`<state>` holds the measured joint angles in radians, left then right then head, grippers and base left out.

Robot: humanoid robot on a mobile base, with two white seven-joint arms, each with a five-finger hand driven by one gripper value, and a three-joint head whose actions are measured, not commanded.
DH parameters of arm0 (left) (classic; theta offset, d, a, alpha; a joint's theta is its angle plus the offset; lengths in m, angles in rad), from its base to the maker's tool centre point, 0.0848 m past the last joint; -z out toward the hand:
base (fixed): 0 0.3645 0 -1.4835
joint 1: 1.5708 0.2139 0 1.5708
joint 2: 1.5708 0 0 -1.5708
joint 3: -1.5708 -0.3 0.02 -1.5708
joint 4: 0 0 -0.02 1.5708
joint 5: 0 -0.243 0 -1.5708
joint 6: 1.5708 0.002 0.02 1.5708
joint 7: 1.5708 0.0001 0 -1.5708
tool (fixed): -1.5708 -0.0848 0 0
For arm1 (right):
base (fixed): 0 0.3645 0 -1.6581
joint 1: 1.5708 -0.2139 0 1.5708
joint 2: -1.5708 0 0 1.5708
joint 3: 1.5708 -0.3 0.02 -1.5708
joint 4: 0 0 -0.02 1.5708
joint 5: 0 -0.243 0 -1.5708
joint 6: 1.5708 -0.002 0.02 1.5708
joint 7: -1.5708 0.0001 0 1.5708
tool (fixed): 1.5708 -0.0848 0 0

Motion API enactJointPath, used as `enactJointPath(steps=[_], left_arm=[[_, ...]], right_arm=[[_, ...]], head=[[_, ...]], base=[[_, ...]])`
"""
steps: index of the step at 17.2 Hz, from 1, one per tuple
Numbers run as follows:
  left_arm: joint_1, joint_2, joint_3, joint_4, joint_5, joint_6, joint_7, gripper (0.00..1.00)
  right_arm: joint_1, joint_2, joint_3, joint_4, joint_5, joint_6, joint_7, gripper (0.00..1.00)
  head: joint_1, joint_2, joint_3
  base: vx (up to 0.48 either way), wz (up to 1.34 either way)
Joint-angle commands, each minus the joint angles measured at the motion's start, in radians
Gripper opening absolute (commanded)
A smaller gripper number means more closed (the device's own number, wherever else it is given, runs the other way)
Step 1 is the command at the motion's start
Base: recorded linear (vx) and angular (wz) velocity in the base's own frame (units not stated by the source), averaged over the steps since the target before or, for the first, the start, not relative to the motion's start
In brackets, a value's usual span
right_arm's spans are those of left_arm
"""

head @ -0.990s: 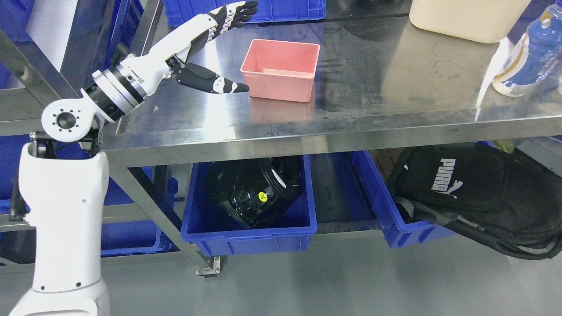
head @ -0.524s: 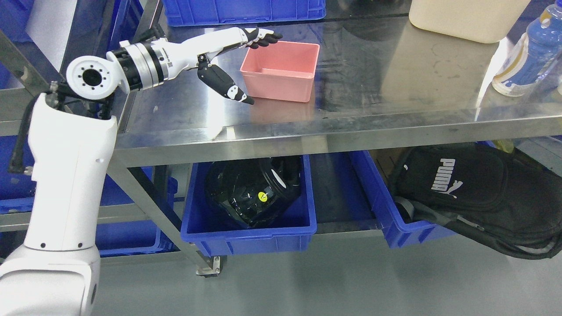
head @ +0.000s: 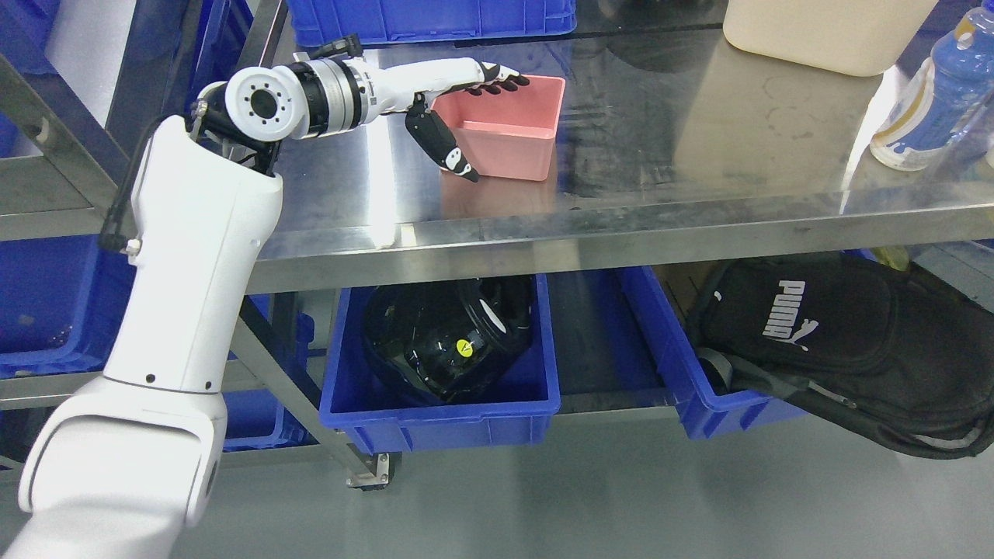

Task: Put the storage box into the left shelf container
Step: 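Hook the left hand fingers over the near rim of the pink box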

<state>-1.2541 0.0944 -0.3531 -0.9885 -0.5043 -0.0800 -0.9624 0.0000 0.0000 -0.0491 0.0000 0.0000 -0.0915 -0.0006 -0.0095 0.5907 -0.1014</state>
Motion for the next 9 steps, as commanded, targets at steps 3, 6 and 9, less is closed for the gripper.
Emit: enactJointPath(steps=[3, 6, 9], left_arm=[[-0.034, -0.077, -0.061, 0.227, -0.074, 0.000, -0.001, 0.87], [-0.036, -0.077, -0.056, 0.243, -0.079, -0.001, 0.007, 0.75], [-0.036, -0.077, -0.023, 0.278, -0.083, -0.011, 0.039, 0.53]], right_arm=[[0.008, -0.017, 0.000, -0.017, -0.003, -0.001, 0.001, 1.00], [0.008, -0.017, 0.000, -0.017, -0.003, -0.001, 0.001, 1.00], [0.008, -0.017, 0.000, -0.017, -0.003, -0.001, 0.001, 1.00]], head=[[0.0000, 0.000, 0.000], [0.0000, 0.000, 0.000], [0.0000, 0.000, 0.000]], base=[[0.000, 0.00], [0.000, 0.00], [0.000, 0.00]])
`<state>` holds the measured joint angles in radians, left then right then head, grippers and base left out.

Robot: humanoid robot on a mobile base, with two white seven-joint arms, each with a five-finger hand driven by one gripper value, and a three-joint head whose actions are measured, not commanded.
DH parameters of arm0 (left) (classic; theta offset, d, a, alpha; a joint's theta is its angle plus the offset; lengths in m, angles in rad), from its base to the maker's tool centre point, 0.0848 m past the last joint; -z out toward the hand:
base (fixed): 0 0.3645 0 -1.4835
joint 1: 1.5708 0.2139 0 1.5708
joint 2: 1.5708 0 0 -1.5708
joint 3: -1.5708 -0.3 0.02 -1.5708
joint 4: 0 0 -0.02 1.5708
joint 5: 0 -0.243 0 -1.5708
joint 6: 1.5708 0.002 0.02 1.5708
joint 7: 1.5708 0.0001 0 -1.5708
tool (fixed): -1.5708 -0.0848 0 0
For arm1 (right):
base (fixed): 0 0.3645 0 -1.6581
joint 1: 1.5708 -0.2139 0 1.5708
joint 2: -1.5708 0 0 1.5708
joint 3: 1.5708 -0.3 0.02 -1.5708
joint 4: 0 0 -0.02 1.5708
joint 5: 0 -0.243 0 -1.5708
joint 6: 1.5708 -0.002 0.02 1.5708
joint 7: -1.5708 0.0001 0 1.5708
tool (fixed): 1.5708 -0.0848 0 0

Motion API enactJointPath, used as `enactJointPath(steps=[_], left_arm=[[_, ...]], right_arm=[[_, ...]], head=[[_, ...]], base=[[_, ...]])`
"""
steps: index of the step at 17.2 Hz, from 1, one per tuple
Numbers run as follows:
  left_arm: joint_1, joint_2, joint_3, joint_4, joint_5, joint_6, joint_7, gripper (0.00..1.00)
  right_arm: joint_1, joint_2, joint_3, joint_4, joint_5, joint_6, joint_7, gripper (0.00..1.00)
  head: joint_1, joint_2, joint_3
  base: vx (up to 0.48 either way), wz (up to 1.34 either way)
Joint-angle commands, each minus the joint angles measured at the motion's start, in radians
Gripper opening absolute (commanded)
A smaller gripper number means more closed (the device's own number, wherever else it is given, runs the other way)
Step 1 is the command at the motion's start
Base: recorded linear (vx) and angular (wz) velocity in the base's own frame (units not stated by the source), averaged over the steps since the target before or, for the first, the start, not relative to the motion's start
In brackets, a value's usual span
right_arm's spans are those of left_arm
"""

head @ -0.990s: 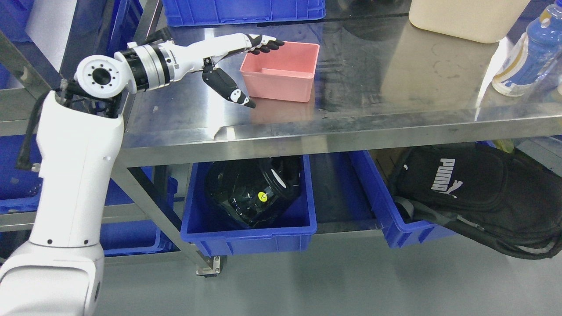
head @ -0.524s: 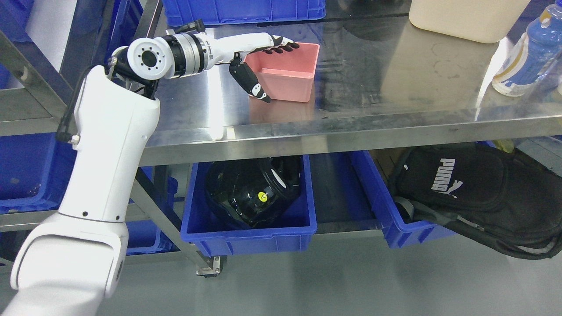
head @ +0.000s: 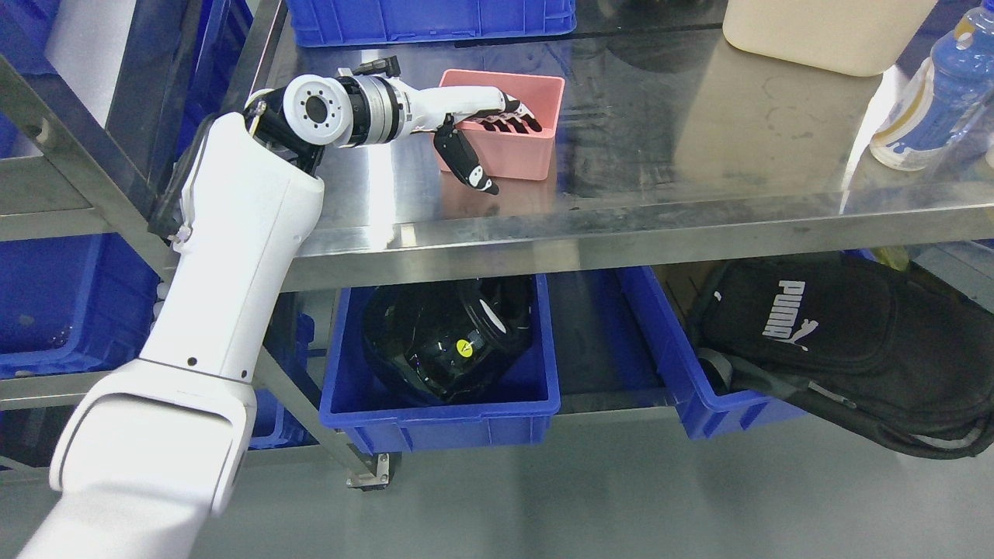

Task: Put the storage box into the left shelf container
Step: 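Hook the left hand fingers over the near rim of the pink box, then lift the pink box off the table with the left hand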

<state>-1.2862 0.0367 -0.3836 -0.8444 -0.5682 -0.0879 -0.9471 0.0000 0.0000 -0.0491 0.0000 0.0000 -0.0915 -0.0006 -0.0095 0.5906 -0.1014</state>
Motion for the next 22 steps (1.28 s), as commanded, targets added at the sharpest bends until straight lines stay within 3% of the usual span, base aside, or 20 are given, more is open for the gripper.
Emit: enactJointPath(steps=[1, 3, 5, 14, 22], left_arm=[[-0.004, -0.019, 0.037, 0.134, -0.019, -0.012, 0.037, 0.35], [-0.004, -0.019, 0.098, 0.136, -0.019, -0.077, 0.042, 0.14], [-0.002, -0.019, 0.150, 0.134, -0.018, -0.102, 0.066, 0.04], [0.011, -0.019, 0.295, -0.024, -0.004, -0.225, 0.100, 0.00], [0.243, -0.019, 0.361, -0.422, 0.120, -0.326, 0.097, 0.01]], right_arm=[[0.008, -0.017, 0.000, -0.017, -0.003, -0.001, 0.001, 1.00], [0.008, -0.017, 0.000, -0.017, -0.003, -0.001, 0.001, 1.00], [0.008, -0.017, 0.000, -0.017, -0.003, -0.001, 0.001, 1.00], [0.008, -0.017, 0.000, -0.017, -0.003, -0.001, 0.001, 1.00], [0.008, -0.017, 0.000, -0.017, -0.003, -0.001, 0.001, 1.00]], head=[[0.0000, 0.000, 0.000], [0.0000, 0.000, 0.000], [0.0000, 0.000, 0.000], [0.0000, 0.000, 0.000], [0.0000, 0.000, 0.000]], base=[[0.000, 0.00], [0.000, 0.00], [0.000, 0.00], [0.000, 0.00], [0.000, 0.00]])
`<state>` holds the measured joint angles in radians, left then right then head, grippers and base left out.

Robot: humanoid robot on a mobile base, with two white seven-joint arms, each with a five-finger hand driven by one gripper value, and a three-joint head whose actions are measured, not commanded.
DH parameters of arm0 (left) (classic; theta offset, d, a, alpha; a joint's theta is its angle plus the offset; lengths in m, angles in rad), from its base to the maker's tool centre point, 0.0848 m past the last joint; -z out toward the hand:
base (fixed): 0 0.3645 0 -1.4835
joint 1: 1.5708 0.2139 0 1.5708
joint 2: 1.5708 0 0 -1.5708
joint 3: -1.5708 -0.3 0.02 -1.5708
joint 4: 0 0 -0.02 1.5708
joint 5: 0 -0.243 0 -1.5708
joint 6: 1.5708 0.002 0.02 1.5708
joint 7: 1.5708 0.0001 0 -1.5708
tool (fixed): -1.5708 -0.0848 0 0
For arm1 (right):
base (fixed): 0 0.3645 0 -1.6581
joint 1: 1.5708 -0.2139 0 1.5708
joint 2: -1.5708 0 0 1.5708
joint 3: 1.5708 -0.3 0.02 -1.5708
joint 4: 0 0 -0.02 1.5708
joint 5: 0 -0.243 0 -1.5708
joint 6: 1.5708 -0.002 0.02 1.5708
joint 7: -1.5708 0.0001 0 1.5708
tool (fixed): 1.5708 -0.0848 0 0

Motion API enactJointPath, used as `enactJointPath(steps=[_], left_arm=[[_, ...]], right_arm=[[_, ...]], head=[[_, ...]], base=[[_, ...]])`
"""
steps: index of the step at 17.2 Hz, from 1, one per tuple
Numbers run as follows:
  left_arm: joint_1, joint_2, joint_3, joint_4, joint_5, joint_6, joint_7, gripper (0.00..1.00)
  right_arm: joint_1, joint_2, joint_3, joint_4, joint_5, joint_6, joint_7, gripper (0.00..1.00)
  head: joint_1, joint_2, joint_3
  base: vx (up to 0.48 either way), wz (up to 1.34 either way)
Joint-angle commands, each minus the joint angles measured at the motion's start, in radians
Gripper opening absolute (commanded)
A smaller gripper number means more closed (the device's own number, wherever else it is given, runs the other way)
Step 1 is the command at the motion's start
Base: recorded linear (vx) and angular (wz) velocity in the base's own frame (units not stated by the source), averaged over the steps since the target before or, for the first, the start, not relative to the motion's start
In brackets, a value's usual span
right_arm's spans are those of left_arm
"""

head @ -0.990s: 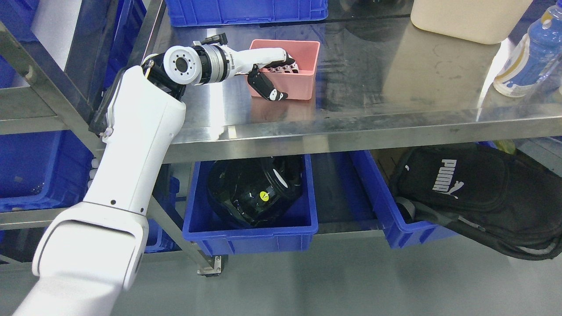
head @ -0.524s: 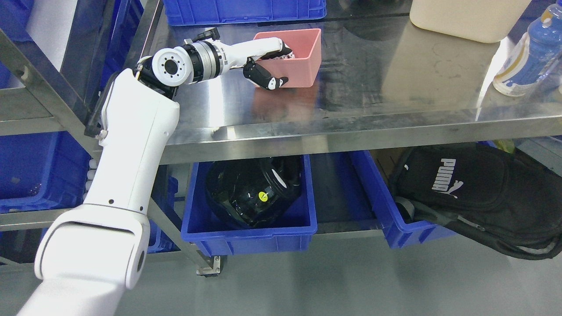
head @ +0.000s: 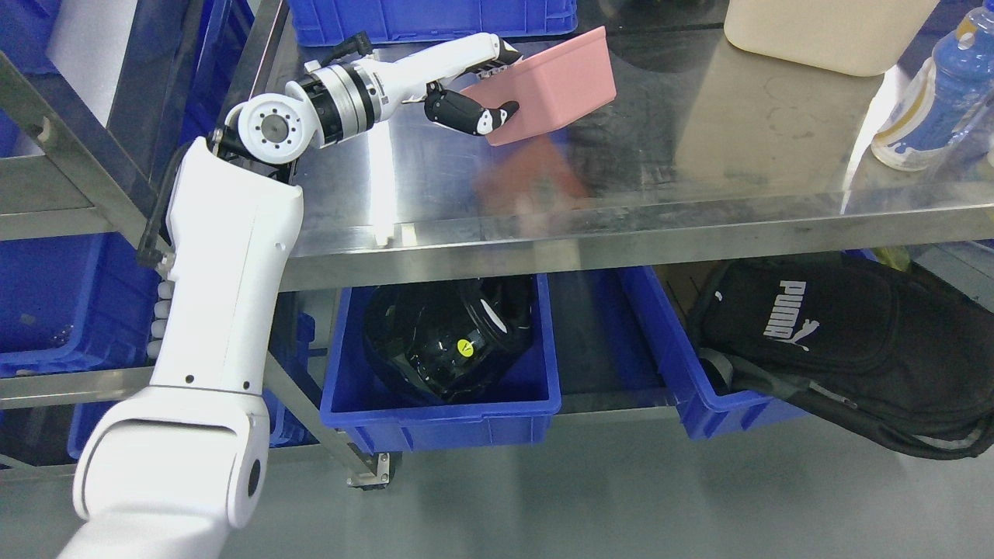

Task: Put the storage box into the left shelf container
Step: 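Lift the pink box off the table with the left hand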

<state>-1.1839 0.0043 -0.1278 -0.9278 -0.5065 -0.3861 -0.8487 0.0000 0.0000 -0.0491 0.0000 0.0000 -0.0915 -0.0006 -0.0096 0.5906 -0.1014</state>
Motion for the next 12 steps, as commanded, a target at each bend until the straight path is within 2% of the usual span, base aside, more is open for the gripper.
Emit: enactJointPath(steps=[1, 5, 8, 12], left_arm=[[0.173, 0.013, 0.108, -0.391, 0.062, -0.046, -0.001, 0.01], [0.265, 0.013, 0.168, -0.512, 0.063, -0.170, -0.006, 0.01], [0.352, 0.013, 0.188, -0.592, 0.063, -0.189, -0.010, 0.01], [0.375, 0.013, 0.195, -0.643, 0.063, -0.189, -0.010, 0.01]], right_arm=[[0.008, -0.017, 0.000, -0.017, -0.003, -0.001, 0.001, 1.00], [0.008, -0.017, 0.000, -0.017, -0.003, -0.001, 0.001, 1.00], [0.008, -0.017, 0.000, -0.017, -0.003, -0.001, 0.001, 1.00], [0.008, -0.017, 0.000, -0.017, -0.003, -0.001, 0.001, 1.00]], head=[[0.0000, 0.000, 0.000], [0.0000, 0.000, 0.000], [0.0000, 0.000, 0.000], [0.0000, 0.000, 0.000]], base=[[0.000, 0.00], [0.000, 0.00], [0.000, 0.00], [-0.050, 0.02]])
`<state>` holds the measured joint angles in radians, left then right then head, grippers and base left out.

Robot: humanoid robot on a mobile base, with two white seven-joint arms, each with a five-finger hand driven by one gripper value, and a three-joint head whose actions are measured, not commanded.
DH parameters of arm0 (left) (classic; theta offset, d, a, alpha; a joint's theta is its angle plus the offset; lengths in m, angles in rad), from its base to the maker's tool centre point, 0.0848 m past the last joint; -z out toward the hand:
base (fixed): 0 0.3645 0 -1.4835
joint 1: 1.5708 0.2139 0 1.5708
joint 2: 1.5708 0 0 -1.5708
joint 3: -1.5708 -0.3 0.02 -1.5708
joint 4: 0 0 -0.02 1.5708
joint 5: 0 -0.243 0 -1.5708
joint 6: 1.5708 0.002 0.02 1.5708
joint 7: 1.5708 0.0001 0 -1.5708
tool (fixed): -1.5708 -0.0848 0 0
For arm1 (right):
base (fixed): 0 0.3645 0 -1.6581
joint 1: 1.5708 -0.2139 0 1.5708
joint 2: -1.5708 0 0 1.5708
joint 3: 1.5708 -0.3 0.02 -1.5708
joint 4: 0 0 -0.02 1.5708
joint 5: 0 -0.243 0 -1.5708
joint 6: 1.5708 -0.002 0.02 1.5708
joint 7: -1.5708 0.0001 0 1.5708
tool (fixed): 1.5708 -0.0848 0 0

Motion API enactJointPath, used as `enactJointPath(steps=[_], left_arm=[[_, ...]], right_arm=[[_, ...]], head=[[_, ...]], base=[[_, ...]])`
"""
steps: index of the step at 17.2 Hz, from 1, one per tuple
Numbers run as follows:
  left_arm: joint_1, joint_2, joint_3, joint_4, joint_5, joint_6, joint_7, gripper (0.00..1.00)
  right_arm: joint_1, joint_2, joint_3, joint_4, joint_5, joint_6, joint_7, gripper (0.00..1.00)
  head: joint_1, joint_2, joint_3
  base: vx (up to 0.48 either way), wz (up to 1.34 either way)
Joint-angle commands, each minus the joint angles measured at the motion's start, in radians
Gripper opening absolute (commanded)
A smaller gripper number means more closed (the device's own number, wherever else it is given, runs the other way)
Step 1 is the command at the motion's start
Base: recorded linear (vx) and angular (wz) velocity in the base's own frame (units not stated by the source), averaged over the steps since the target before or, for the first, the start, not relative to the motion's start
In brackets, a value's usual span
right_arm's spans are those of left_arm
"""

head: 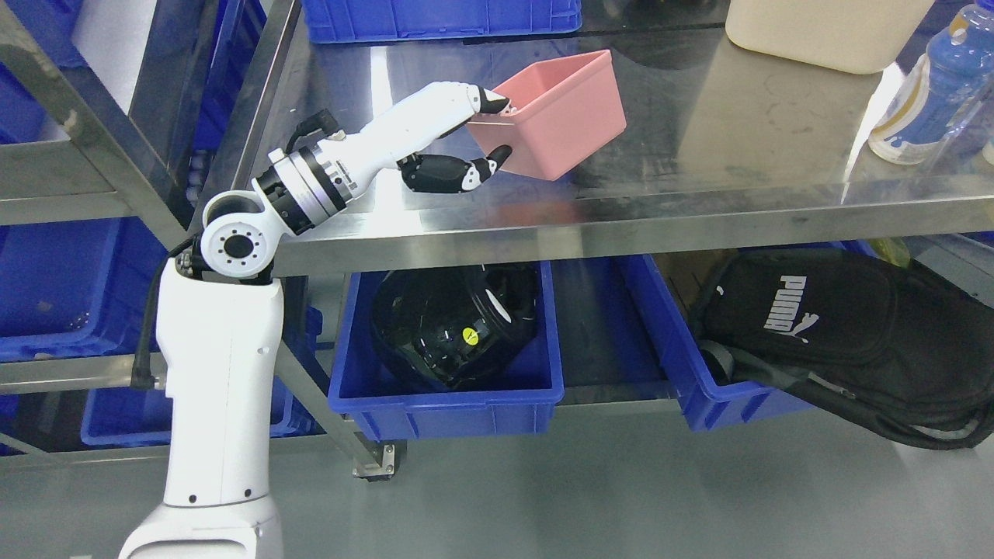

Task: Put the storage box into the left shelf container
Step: 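Lift the pink box off the table with the left hand, then hold the pink box aloft in the left hand while turning toward the shelf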

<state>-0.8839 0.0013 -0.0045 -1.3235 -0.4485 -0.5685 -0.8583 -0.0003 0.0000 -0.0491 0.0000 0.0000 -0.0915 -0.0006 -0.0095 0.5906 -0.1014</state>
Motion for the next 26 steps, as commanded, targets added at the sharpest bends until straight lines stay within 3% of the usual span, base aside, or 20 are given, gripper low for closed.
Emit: enactJointPath(steps=[1, 17, 26], left_arm=[[0.092, 0.016, 0.072, -0.247, 0.005, -0.008, -0.001, 0.01], [0.148, 0.016, 0.051, -0.266, 0.010, -0.045, -0.004, 0.02], [0.157, 0.016, 0.037, -0.264, 0.010, -0.045, -0.002, 0.02]], right_arm=[[0.008, -0.017, 0.000, -0.017, -0.003, -0.001, 0.001, 1.00], [0.008, -0.017, 0.000, -0.017, -0.003, -0.001, 0.001, 1.00], [0.008, -0.017, 0.000, -0.017, -0.003, -0.001, 0.001, 1.00]], head=[[0.0000, 0.000, 0.000], [0.0000, 0.000, 0.000], [0.0000, 0.000, 0.000]], base=[[-0.133, 0.10], [-0.179, 0.10], [-0.040, 1.12]])
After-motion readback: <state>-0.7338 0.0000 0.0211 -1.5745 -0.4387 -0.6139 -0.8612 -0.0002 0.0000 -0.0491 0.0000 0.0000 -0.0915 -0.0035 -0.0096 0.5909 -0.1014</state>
